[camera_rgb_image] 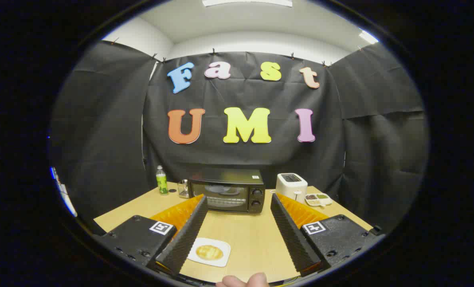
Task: Open the toaster oven, put the food inside, and close the toaster oven door.
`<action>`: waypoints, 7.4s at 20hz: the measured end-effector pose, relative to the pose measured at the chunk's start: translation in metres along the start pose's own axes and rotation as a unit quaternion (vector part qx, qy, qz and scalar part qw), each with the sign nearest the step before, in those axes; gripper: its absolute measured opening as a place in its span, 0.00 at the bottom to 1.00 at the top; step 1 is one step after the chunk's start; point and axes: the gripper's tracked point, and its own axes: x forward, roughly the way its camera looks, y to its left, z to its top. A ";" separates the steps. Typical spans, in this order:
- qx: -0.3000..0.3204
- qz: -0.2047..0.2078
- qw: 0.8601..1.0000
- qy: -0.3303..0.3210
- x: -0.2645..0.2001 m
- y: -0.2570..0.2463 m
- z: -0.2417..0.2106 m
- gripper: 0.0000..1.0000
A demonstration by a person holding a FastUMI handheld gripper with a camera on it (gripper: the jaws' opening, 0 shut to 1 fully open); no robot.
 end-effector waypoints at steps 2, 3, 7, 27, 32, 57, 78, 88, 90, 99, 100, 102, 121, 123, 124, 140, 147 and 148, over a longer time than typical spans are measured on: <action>0.002 -0.002 1.000 -0.002 -0.001 -0.001 0.001 1.00; 0.002 -0.002 1.000 -0.003 -0.002 -0.001 0.001 1.00; 0.003 -0.002 1.000 -0.004 -0.004 0.000 0.002 1.00; 0.012 -0.011 1.000 -0.002 0.007 0.000 0.000 1.00; 0.015 -0.013 1.000 -0.009 0.024 0.009 0.005 1.00; 0.012 -0.014 0.999 0.040 0.346 0.083 -0.058 1.00; 0.024 -0.014 0.996 0.088 0.328 0.086 -0.118 1.00; -0.009 -0.015 0.984 0.175 0.267 0.086 -0.177 1.00; -0.014 -0.016 0.979 0.203 0.262 0.086 -0.190 1.00; 0.014 0.024 0.937 0.348 0.241 0.088 -0.242 1.00; 0.021 0.027 0.936 0.351 0.241 0.088 -0.244 1.00; 0.021 0.025 0.941 0.337 0.244 0.084 -0.236 1.00; 0.014 0.046 0.997 0.064 0.097 0.080 -0.151 1.00; 0.007 0.043 0.997 0.058 0.085 0.081 -0.165 1.00; 0.001 0.043 0.997 0.064 0.081 0.081 -0.174 1.00; 0.013 0.041 0.980 0.193 0.078 0.087 -0.275 1.00; 0.013 0.035 0.979 0.203 0.082 0.086 -0.282 0.83; 0.018 0.033 0.979 0.199 0.081 0.085 -0.279 0.77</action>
